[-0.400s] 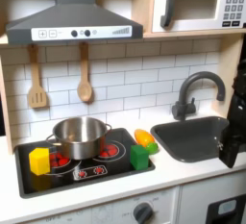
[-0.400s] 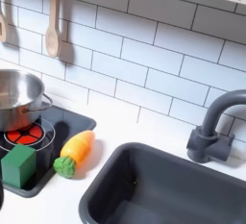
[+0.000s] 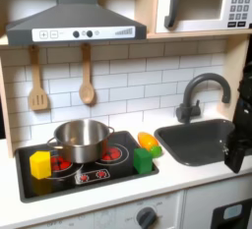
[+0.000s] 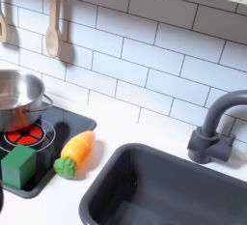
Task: Reach green block
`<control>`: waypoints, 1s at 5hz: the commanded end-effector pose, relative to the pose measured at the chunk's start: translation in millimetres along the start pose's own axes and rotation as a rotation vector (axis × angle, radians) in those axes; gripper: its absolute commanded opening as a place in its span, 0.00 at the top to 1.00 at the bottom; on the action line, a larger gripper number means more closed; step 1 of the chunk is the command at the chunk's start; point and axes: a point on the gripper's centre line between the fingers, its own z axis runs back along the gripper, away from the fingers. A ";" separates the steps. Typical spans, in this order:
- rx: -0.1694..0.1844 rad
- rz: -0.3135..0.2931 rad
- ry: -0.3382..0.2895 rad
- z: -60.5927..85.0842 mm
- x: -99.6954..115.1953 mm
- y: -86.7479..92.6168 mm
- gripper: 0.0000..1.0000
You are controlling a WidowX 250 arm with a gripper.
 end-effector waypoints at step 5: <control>0.034 0.015 -0.039 -5.2 77.5 35.6 0.00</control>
